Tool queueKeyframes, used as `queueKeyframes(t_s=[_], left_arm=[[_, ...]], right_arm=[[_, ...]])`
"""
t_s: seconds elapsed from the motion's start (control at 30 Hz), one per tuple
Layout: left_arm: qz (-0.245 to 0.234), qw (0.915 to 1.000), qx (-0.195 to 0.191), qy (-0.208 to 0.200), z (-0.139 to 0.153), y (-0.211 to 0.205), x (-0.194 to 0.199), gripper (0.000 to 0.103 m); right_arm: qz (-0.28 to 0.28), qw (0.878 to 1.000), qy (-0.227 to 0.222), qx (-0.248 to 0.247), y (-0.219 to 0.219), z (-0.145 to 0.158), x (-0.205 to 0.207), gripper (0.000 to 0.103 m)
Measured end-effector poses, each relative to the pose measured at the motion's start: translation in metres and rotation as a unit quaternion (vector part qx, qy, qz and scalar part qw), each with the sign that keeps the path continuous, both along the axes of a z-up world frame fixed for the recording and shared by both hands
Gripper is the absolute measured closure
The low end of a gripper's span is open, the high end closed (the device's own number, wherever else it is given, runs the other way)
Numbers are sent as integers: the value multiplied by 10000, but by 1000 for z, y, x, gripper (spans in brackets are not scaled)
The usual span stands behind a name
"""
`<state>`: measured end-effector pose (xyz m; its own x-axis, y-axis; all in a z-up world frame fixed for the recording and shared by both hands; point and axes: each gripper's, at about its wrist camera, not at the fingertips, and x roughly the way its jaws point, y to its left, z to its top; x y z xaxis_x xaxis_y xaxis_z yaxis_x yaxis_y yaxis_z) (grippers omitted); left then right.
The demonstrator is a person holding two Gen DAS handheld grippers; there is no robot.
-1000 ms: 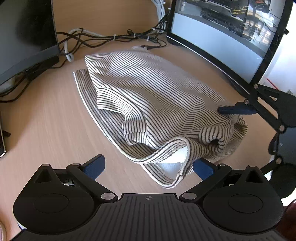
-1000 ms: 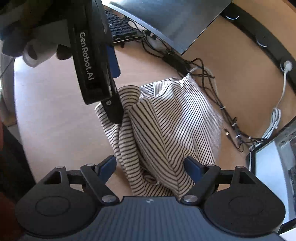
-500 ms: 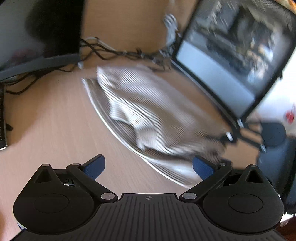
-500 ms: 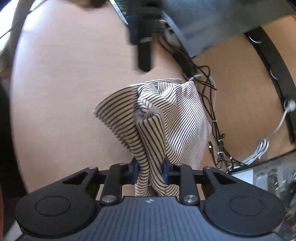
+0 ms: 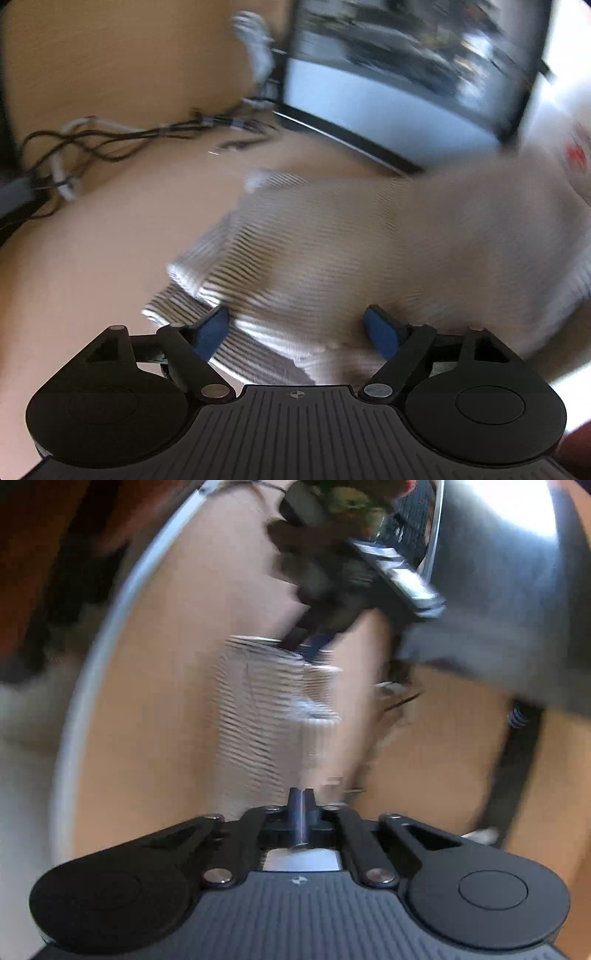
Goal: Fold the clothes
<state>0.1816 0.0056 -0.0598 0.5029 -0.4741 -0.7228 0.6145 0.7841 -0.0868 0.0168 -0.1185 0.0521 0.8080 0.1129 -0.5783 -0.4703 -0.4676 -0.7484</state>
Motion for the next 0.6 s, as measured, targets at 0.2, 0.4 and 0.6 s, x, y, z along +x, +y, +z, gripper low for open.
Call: queueKeyframes(t_s=[0.2,0.4,0.6], left_arm=[[-17,9998,-189,-69,-9,0,-14,23],[568,9977,-366,113,0,14,-19,15],[799,9938,-630,436,13,13,-11,12]], right_arm=[[-400,9967,-21,710,37,17,87,103],[-1400,9752,644,1590,15,-4,90,103],[-2583,9250,1335,2446,-18,-37,86,68]])
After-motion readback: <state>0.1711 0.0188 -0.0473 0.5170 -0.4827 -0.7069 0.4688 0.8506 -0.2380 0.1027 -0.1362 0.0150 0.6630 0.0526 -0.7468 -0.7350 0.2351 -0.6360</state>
